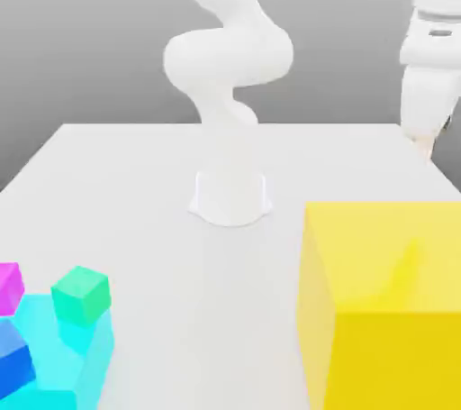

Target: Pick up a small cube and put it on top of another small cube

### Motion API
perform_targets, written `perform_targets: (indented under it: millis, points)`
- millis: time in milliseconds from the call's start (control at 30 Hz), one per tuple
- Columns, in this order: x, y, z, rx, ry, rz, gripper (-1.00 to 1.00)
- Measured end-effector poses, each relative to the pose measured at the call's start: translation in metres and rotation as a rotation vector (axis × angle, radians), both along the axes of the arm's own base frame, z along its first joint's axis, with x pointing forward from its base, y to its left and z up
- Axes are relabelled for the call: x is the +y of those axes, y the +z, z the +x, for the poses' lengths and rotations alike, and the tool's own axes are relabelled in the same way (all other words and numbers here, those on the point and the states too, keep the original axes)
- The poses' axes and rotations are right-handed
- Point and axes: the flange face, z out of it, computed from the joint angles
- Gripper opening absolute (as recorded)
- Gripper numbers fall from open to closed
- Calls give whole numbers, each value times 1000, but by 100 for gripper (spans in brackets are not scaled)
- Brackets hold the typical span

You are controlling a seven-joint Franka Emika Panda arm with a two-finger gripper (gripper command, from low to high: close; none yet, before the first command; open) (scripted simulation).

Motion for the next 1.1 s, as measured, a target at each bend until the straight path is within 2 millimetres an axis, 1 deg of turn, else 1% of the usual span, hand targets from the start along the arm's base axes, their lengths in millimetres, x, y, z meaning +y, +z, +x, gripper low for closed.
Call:
perform_targets:
  millis: [67,100,133,200,267,533,867,933,1067,1100]
  points:
    - [16,-41,-35,114,107,-16,0]
    - [20,-60,-50,149,124,-38,0]
    - [21,-74,-61,172,126,-55,0]
    - [19,-91,-67,168,82,-88,0]
    - [16,-101,-67,142,18,-119,0]
    - [0,-135,-62,17,-260,-211,0]
    - [-19,-172,-66,-124,-597,-257,0]
    - [-23,-169,-55,-160,-690,-238,0]
    - [-32,-155,-28,-229,-880,-174,0]
    - [-32,-158,-25,-236,-898,-165,0]
